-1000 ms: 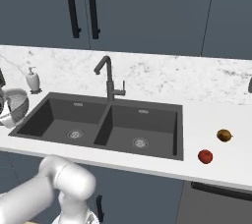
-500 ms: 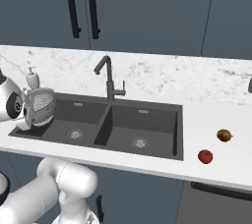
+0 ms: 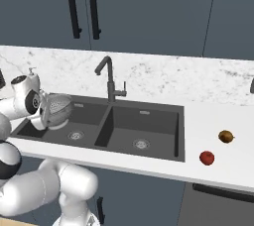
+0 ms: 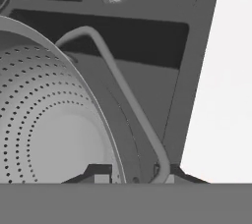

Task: Put the colander in the sink, put the pear, apple in the colander, and turn on the sink faucet and pour water over the colander.

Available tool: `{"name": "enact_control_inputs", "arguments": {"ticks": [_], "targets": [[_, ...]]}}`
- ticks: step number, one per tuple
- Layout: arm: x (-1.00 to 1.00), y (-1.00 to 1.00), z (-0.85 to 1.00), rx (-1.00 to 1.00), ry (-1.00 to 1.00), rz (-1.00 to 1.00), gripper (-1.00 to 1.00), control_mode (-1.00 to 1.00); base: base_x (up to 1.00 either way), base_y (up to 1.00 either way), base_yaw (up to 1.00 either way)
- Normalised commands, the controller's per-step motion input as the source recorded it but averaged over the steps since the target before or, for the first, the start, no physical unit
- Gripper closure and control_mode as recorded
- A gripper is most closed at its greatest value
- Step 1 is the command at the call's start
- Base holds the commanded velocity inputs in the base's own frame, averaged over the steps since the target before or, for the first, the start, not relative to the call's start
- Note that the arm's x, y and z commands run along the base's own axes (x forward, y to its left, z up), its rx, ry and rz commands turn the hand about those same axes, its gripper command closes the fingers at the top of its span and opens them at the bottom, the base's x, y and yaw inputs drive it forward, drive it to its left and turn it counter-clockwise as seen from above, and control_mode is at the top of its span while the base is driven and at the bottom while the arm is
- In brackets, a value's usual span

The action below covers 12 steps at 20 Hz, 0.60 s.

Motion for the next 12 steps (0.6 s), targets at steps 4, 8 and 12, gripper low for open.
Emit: {"name": "enact_control_inputs", "arguments": {"ticks": [4,8,12], "targets": [[0.28,-0.11,-0.32,0.00,0.07,0.17,1.00,-1.00,0.00,0.00,0.00],[0.13,-0.11,-0.53,-0.04,0.21,0.16,1.00,-1.00,0.00,0.00,0.00],[0.42,-0.05,-0.18,0.00,0.08,0.10,1.00,-1.00,0.00,0.00,0.00]]}}
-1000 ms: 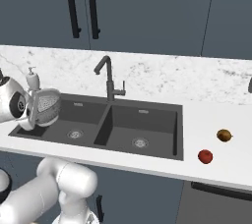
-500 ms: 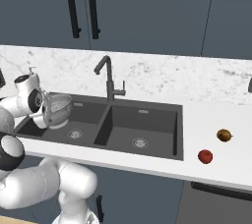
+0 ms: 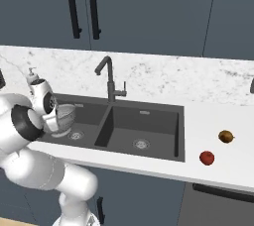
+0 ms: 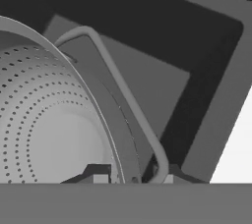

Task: Put the colander in the sink, put the pear, apple in the colander, and turn on the sink faucet and pour water over the colander.

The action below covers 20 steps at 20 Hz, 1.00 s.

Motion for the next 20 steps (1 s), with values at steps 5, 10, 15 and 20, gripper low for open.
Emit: {"name": "enact_control_inputs", "arguments": {"ticks": [5,10,15,20], "targets": [[0.32,-0.08,-0.13,-0.04,0.00,0.11,1.00,-1.00,0.00,0.00,0.00],[0.16,-0.11,-0.26,-0.11,0.00,0.06,1.00,-1.00,0.00,0.00,0.00],[0.28,-0.20,-0.13,-0.05,0.00,0.06,1.00,-1.00,0.00,0.00,0.00],[0.22,-0.20,-0.28,-0.01,0.00,0.06,1.00,-1.00,0.00,0.00,0.00]]}}
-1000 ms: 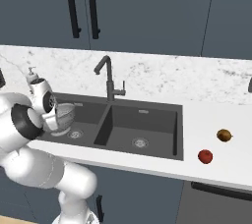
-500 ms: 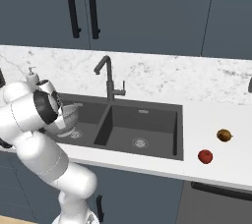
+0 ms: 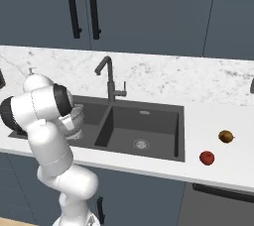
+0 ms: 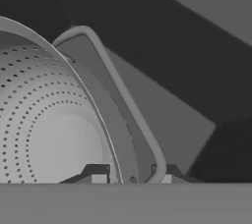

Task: Put the colander in the sink, put the pear, apple in the colander, and turn on the sink faucet and pour water over the colander.

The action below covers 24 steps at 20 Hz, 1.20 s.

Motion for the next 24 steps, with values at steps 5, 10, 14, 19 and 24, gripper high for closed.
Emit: {"name": "enact_control_inputs", "arguments": {"ticks": [5,10,14,19,24], "targets": [[0.16,-0.13,-0.33,0.00,0.00,0.06,1.00,-1.00,0.00,0.00,0.00],[0.24,-0.08,-0.21,0.00,0.00,0.04,1.00,-1.00,0.00,0.00,0.00],[0.27,-0.02,-0.15,0.00,0.00,0.03,1.00,-1.00,0.00,0.00,0.00],[0.18,-0.11,-0.16,0.00,0.00,0.04,1.00,-1.00,0.00,0.00,0.00],[0.28,0.00,-0.07,0.07,0.00,0.00,1.00,-1.00,0.00,0.00,0.00]]}}
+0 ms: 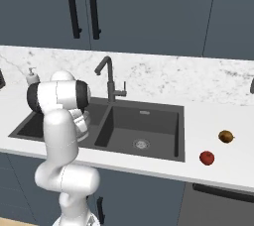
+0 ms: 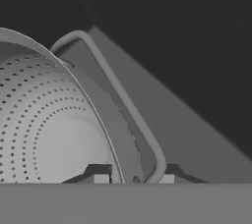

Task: Put the colander in the sink, put the pear, apple in the colander, and turn on the sink faucet and pour water over the colander.

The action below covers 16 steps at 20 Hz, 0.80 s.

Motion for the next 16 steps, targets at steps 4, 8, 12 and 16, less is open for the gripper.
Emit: {"name": "enact_control_inputs", "arguments": {"ticks": [4,8,12,16], "targets": [[0.26,0.00,-0.10,0.13,0.00,0.00,1.00,-1.00,0.00,0.00,0.00],[0.14,0.11,-0.24,0.16,0.00,0.00,1.00,-1.00,0.00,0.00,0.00],[0.00,0.14,-0.28,0.11,0.00,0.00,1.00,-1.00,0.00,0.00,0.00],[0.00,0.22,-0.26,0.11,0.00,0.00,-1.00,-1.00,0.00,0.00,0.00]]}}
